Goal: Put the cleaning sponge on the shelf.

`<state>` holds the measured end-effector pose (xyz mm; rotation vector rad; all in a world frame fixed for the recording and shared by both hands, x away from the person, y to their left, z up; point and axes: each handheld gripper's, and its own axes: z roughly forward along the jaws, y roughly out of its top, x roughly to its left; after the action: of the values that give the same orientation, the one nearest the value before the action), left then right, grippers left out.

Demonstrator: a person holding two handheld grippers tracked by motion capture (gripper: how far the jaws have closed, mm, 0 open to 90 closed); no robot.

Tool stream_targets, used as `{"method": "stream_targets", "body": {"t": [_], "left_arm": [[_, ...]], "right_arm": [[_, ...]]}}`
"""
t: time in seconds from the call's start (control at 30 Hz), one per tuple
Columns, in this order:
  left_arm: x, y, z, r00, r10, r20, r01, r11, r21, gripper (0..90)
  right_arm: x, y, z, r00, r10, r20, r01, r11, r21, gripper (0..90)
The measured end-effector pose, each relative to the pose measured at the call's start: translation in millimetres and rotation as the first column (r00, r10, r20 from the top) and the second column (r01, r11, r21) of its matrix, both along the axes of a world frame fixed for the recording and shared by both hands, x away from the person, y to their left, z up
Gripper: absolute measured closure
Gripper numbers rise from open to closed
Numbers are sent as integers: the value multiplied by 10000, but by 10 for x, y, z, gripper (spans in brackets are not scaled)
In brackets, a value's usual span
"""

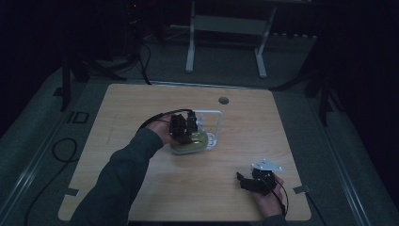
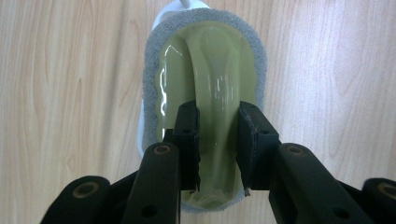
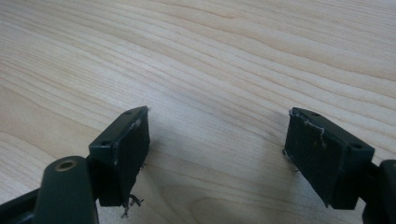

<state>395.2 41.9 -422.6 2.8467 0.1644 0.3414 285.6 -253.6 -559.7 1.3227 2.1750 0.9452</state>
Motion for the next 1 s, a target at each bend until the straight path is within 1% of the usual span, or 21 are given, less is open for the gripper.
{"method": "stream_targets", "body": {"t": [0.1, 0.13, 0.3, 0.4, 0.63, 0.73, 0.87, 1.0], "left_arm": [[-3, -24, -16, 10000, -61, 67, 61, 9999, 82, 716], [0, -42, -27, 9998, -155, 128, 153, 9998, 133, 716], [13, -76, -37, 9995, -249, 185, 247, 9996, 128, 716], [25, -102, -33, 9990, -401, 214, 399, 9991, 114, 716], [69, -136, -65, 9986, -474, 230, 469, 9987, 218, 717], [71, -164, -86, 9980, -508, 373, 500, 9985, 231, 717], [57, -218, -121, 9953, -819, 517, 799, 9961, 380, 717], [65, -246, -137, 9892, -1211, 825, 1167, 9916, 566, 716]], "right_arm": [[0, 0, 0, 10000, 3, 0, -3, 10000, -5, 217], [0, 0, 0, 10000, 0, -1, 0, 10000, -1, 217], [0, 0, 0, 10000, 3, -1, -3, 10000, -5, 217], [0, 0, 0, 10000, -1, -4, 1, 10000, 3, 217], [0, 0, 0, 10000, -2, 0, 2, 10000, 2, 217], [0, 0, 0, 10000, 0, -1, 0, 10000, 0, 217], [0, 0, -1, 10000, 5, 6, -5, 10000, -6, 217], [0, -1, 0, 10000, 7, 6, -7, 10000, -12, 217]]}}
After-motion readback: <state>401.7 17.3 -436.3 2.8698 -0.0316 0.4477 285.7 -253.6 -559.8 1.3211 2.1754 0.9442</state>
